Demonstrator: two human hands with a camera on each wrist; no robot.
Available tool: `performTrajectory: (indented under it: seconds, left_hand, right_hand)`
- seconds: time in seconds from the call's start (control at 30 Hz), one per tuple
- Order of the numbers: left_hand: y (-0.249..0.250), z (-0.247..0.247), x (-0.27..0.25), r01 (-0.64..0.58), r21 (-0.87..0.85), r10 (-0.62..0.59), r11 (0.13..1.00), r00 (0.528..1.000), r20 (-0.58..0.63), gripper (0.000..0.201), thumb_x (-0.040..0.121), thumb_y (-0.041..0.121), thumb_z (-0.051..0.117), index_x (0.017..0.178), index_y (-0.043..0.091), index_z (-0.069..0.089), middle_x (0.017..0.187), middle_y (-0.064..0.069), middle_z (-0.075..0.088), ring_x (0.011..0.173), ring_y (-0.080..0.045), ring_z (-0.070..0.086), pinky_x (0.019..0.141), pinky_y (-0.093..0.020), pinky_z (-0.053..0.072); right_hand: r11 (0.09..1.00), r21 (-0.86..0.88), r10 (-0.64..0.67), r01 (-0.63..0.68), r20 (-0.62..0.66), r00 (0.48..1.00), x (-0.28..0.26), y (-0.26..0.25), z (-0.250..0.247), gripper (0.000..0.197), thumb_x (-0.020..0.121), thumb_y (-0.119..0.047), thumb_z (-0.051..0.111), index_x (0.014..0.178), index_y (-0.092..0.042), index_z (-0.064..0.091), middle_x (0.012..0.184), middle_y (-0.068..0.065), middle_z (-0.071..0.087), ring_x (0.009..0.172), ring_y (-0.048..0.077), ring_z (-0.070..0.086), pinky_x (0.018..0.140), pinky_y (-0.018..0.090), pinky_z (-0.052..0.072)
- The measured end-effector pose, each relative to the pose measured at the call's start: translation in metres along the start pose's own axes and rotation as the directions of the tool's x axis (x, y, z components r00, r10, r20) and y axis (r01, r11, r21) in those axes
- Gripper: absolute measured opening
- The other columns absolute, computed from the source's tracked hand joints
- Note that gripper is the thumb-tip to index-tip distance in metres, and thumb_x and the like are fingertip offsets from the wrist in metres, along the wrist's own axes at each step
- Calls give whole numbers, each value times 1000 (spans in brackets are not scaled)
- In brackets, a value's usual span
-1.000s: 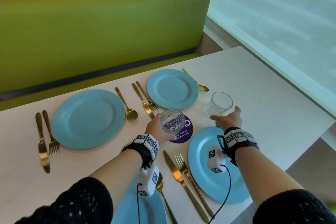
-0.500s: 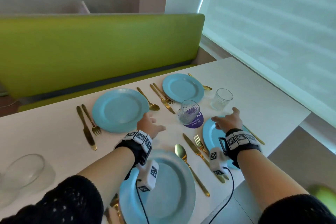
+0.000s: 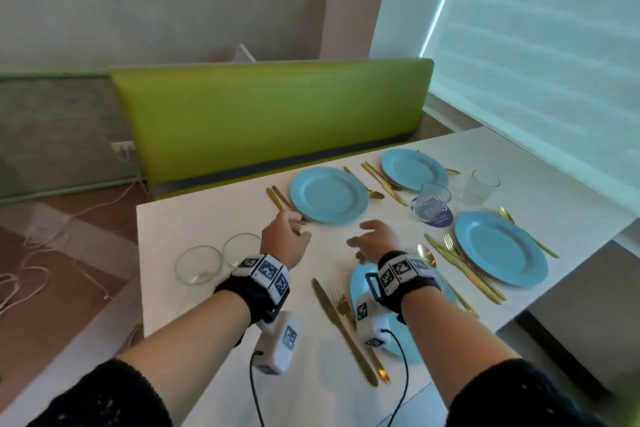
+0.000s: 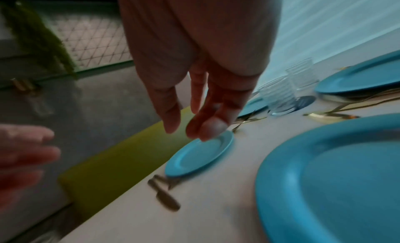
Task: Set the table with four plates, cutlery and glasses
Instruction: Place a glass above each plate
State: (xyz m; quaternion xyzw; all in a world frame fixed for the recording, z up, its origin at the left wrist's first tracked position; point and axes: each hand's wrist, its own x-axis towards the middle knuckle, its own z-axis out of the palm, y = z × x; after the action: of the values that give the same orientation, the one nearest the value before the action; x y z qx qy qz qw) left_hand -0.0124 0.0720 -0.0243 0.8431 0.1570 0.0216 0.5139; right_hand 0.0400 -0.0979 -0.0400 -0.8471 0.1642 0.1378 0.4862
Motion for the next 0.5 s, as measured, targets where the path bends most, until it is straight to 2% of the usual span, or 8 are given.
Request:
performTrajectory:
  seconds: [0.1,0.17,0.27,0.33,0.43,0.5]
  left_hand:
    - [-19,-38,-6,-31,30,34,999,989,-141,57,78,24,72,126,7,47,127,-8,55,122,-27,49,102,-34,39]
    - [-32,-62,-9,-27,61,39,998,979,-200,75,71,28,78,134,8,40,136,-9,47,131,-28,37,108,-36,31]
    - [-58,-93,-11,15,94,5,995,978,-211,104,62,36,84,144,10,26,149,-11,31,139,-29,22,114,-38,20]
    - [-79,-107,-13,45,103,-22,994,976,-216,120,55,38,88,147,10,16,153,-12,21,142,-29,16,116,-40,14]
    - [-113,-121,-15,122,111,-101,986,978,-184,138,45,35,92,149,9,6,155,-12,11,144,-28,10,119,-41,14]
    - [-135,-124,-17,200,96,-185,975,971,-149,152,29,43,94,148,10,5,153,-13,12,144,-28,14,118,-43,19]
  right_hand:
    - [997,-76,-10,17,91,996,-17,-11,44,51,80,-8,70,127,-13,50,105,12,66,62,19,58,57,25,53]
    - [994,-106,-21,37,146,989,-22,-15,70,58,78,-8,72,129,-14,47,107,10,65,62,17,59,55,22,53]
    - [987,-138,-50,80,207,977,-26,-19,103,67,75,-6,74,134,-13,42,113,10,63,53,12,53,49,20,48]
    - [987,-139,-50,87,247,968,-26,-19,118,74,74,-4,76,137,-14,38,124,10,57,53,12,51,49,22,47]
    - [979,-175,-52,108,297,953,-25,-16,135,85,72,-6,79,142,-16,32,139,10,47,71,18,56,47,19,46]
    - [969,-207,-65,138,322,944,-23,-12,144,91,69,-10,82,143,-18,30,142,7,44,84,19,55,51,20,49]
